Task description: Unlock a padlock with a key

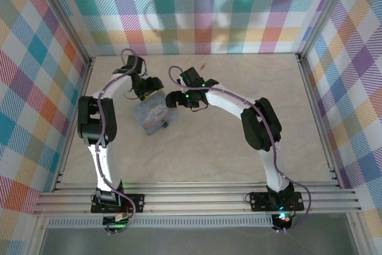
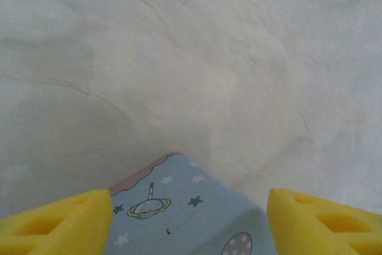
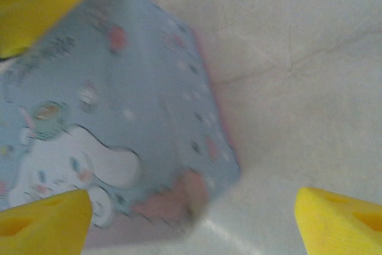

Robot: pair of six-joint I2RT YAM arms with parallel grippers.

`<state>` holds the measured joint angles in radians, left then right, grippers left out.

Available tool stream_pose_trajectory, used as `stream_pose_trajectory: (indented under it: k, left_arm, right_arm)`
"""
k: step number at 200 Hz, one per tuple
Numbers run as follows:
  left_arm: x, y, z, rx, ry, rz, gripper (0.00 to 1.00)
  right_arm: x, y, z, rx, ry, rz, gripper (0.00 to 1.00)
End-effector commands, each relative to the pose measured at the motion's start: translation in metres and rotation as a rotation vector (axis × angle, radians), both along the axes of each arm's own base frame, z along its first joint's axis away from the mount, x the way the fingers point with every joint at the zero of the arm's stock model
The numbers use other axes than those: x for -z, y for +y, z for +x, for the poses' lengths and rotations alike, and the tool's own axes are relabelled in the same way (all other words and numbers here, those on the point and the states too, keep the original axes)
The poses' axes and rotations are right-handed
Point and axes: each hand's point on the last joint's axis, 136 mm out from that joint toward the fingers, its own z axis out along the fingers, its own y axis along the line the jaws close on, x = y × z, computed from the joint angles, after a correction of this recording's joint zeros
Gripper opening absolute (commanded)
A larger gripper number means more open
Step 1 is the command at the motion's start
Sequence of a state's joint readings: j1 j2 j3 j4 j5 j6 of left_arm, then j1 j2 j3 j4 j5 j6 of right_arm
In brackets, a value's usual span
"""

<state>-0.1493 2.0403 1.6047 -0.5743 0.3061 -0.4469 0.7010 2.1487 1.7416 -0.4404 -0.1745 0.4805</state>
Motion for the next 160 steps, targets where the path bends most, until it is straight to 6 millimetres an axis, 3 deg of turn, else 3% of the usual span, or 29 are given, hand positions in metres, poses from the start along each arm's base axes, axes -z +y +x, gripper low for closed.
stream_pose_trajectory:
  k: [1,34,53,75,96,119,160]
  left_arm:
    - [-0.026,-0.030,-0.017,0.084,-0.026,-0.026,0.69]
    - [-0.066,-0.024,-0.027,0.076,-0.101,0.003,0.71]
    - [-0.092,-0.006,-0.034,0.046,-0.151,0.034,0.74]
    - [-0.104,0.022,-0.047,-0.011,-0.161,0.013,0.76]
    - [-0.090,0.053,-0.070,-0.064,-0.113,-0.016,0.76]
    - [-0.062,0.070,-0.102,-0.099,-0.049,-0.092,0.75]
    - [-0.022,0.044,-0.151,-0.083,0.032,-0.322,0.70]
  right_arm:
    - [-0.021,0.001,-0.010,-0.011,-0.014,0.043,0.86]
    - [-0.021,-0.002,-0.019,-0.031,0.011,0.036,0.85]
    - [-0.019,-0.004,-0.023,-0.037,0.028,0.029,0.85]
    - [-0.017,-0.007,-0.028,-0.032,0.053,0.023,0.85]
    - [-0.017,-0.011,-0.032,-0.030,0.061,0.020,0.84]
    - [-0.015,-0.014,-0.037,-0.038,0.071,0.008,0.83]
    - [-0.015,-0.009,-0.037,-0.047,0.076,0.025,0.81]
